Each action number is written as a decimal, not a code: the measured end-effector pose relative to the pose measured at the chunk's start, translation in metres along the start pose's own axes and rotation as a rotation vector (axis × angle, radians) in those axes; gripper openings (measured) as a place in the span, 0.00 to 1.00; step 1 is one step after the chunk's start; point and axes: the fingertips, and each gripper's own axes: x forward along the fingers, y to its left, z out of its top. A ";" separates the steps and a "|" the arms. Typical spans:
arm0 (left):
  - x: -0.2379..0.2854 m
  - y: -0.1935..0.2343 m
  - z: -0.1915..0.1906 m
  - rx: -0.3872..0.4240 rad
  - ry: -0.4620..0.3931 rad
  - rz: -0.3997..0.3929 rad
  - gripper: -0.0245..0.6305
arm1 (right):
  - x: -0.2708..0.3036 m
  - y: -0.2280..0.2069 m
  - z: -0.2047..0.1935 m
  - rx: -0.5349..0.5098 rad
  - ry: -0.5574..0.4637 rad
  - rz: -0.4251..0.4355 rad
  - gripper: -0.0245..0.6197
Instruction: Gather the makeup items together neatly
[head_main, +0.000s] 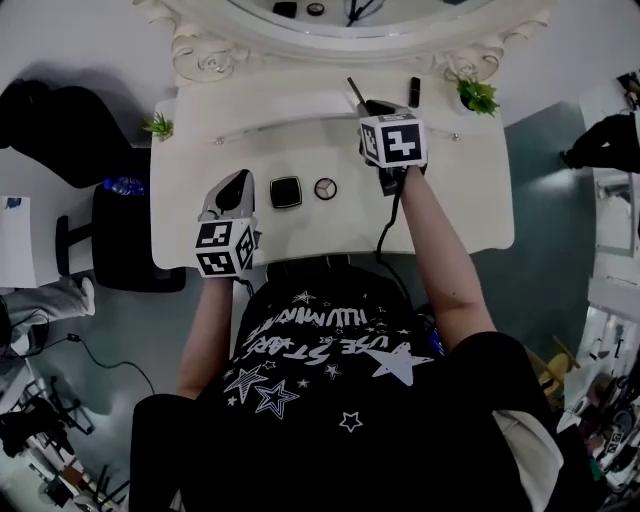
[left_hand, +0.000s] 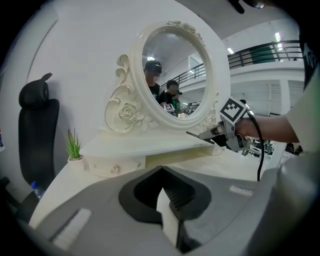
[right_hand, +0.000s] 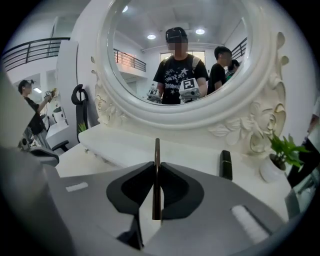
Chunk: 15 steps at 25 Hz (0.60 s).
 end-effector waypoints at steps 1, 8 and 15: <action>-0.001 -0.001 -0.001 0.007 0.004 -0.015 0.04 | -0.005 0.001 -0.004 0.020 -0.009 -0.011 0.14; -0.007 -0.010 -0.017 0.044 0.044 -0.118 0.04 | -0.032 0.019 -0.043 0.114 -0.032 -0.070 0.14; -0.011 -0.011 -0.026 0.072 0.059 -0.189 0.04 | -0.049 0.035 -0.081 0.179 -0.036 -0.144 0.14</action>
